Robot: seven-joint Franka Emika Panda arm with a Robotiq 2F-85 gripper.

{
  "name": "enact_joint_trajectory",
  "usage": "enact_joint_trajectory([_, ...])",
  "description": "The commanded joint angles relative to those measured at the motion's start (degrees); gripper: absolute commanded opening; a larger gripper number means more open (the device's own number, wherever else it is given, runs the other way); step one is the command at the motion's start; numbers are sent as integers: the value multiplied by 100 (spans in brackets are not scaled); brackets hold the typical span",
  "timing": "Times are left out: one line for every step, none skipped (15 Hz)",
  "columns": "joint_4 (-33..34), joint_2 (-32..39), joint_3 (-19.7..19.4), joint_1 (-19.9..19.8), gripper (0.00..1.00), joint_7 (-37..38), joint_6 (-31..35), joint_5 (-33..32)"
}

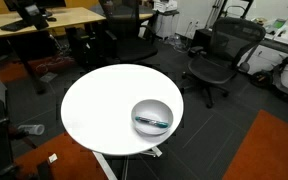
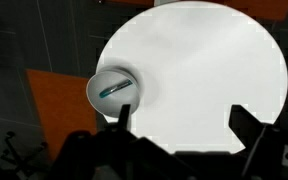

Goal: Take the marker from the white bowl and put it on the table then put it in the white bowl then put it on the table

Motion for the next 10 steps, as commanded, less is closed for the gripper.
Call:
enact_joint_trajectory([8, 1, -20, 25, 100, 13, -12, -14])
enact_joint_trajectory([8, 1, -20, 25, 100, 13, -12, -14])
enact_joint_trajectory([8, 1, -20, 25, 100, 13, -12, -14])
enact_joint_trajectory([8, 1, -20, 25, 100, 13, -12, -14])
enact_joint_trajectory([8, 1, -20, 25, 100, 13, -12, -14])
enact_joint_trajectory([8, 1, -20, 25, 100, 13, -12, -14])
enact_joint_trajectory([31, 58, -37, 32, 100, -7, 14, 1])
enact_joint_trajectory([75, 177, -17, 8, 100, 58, 73, -21])
enact_joint_trajectory([123, 310, -13, -8, 100, 110, 140, -22])
enact_joint_trajectory([159, 419, -1, -38, 100, 192, 189, -35])
